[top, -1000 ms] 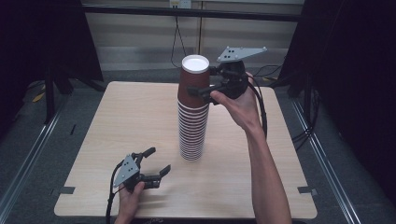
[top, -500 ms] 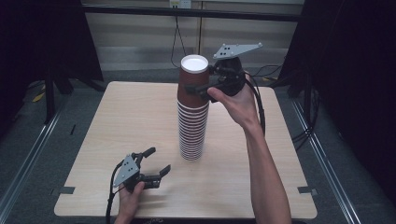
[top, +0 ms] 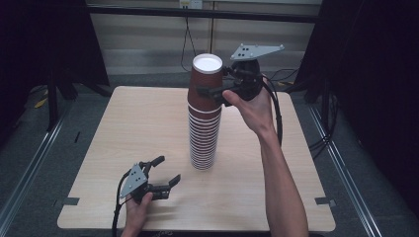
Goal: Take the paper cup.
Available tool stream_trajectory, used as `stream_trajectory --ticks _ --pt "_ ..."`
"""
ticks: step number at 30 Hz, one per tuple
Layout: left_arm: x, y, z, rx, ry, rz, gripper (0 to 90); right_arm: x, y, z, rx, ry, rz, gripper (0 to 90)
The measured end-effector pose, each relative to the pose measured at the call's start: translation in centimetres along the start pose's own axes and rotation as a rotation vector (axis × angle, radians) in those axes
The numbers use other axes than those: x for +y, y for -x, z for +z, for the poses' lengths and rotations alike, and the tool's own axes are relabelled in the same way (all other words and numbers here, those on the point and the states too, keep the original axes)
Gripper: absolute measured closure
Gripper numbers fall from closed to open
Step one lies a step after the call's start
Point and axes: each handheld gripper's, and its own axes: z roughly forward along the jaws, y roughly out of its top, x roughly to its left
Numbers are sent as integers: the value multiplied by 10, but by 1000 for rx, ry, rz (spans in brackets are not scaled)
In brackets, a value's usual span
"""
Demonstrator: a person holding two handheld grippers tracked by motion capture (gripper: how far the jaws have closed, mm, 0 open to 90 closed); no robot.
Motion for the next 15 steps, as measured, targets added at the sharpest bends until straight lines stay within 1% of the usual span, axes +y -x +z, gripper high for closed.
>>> stream_trajectory --ticks 6,7,9,15 --pt "0 0 0 1 -1 0 156 2 0 -3 2 29 6 182" --pt "0 0 0 1 0 0 156 3 0 -5 2 43 6 183" --pt "0 0 0 1 -1 1 156 4 0 -6 4 54 7 183" --pt "0 0 0 1 0 0 156 6 -1 -9 1 81 8 185"
